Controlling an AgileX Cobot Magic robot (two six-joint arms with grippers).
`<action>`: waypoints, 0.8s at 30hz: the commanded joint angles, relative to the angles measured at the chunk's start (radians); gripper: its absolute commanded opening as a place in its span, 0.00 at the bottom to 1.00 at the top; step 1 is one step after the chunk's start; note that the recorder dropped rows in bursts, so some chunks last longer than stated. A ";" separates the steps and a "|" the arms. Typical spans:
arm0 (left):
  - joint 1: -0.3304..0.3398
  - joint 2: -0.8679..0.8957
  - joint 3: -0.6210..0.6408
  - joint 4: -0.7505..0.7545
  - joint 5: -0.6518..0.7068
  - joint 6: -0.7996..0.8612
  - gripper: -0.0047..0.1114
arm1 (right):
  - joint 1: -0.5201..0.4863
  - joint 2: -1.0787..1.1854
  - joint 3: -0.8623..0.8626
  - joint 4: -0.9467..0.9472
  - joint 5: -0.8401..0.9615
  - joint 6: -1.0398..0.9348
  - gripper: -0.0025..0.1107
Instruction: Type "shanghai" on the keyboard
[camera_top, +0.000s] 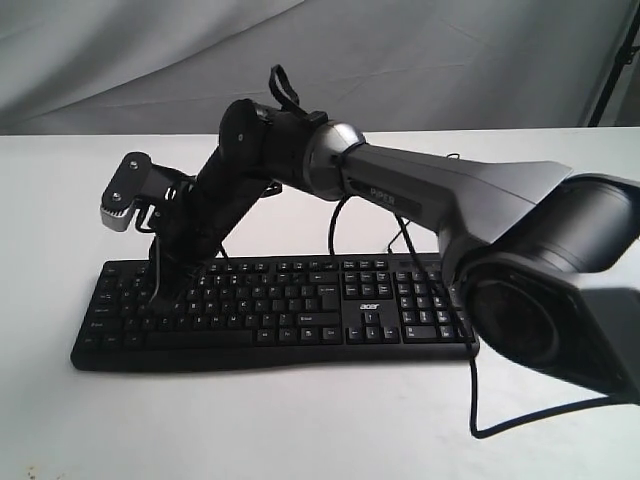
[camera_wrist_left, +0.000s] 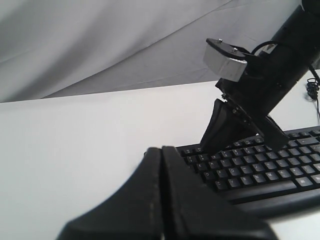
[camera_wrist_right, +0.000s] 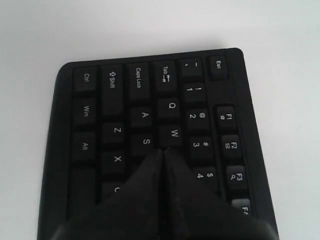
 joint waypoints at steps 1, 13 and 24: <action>-0.004 -0.003 0.004 0.001 -0.005 -0.003 0.04 | 0.015 0.005 -0.009 -0.017 -0.033 0.007 0.02; -0.004 -0.003 0.004 0.001 -0.005 -0.003 0.04 | 0.036 0.007 -0.009 -0.039 -0.052 0.023 0.02; -0.004 -0.003 0.004 0.001 -0.005 -0.003 0.04 | 0.054 0.007 -0.009 -0.062 -0.097 0.039 0.02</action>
